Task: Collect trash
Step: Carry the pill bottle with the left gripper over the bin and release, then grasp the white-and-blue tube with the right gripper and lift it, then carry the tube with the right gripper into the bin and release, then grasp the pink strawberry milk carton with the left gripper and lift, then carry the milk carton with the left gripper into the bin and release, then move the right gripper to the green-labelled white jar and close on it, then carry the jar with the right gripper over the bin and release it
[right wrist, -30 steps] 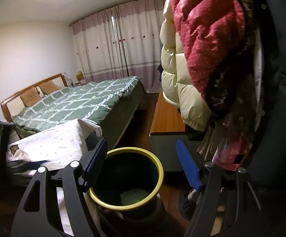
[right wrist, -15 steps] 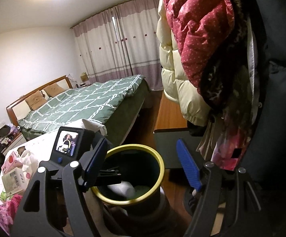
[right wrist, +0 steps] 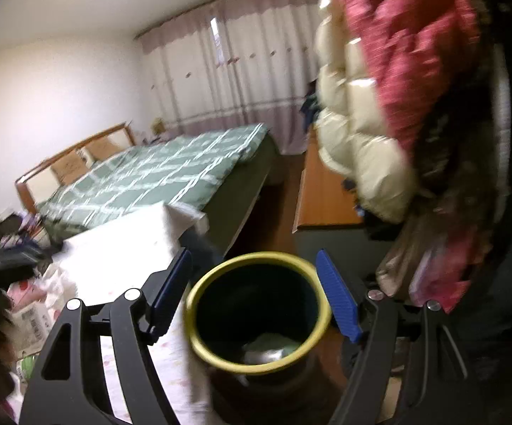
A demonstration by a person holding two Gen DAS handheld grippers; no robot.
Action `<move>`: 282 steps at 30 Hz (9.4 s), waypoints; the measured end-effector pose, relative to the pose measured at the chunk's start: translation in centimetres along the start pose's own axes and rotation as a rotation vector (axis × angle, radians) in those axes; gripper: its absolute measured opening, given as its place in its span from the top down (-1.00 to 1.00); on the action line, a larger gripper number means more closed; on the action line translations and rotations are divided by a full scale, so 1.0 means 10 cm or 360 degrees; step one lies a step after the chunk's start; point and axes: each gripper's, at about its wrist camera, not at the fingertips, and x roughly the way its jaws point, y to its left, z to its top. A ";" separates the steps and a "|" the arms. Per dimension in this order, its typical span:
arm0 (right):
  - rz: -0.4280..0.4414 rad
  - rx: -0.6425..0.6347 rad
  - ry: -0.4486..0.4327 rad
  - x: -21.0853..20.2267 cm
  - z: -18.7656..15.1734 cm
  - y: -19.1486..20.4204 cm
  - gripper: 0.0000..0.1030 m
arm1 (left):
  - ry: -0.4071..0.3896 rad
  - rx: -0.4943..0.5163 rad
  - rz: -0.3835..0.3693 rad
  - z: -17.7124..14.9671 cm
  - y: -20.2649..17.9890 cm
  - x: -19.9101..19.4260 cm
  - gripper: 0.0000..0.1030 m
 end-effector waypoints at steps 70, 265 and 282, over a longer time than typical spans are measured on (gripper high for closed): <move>-0.0213 0.0004 0.0724 2.03 -0.43 0.21 0.25 | -0.0019 -0.0799 0.0623 -1.33 3.14 0.10 -0.91; 0.0637 -0.0768 0.0561 0.03 -1.76 3.03 -0.49 | -0.0259 -0.0691 0.0761 -1.28 3.35 -0.26 -0.87; 0.0753 -0.0730 0.0558 -0.03 -1.59 2.89 -0.34 | -0.0209 -0.0677 0.0741 -1.28 3.33 -0.16 -0.88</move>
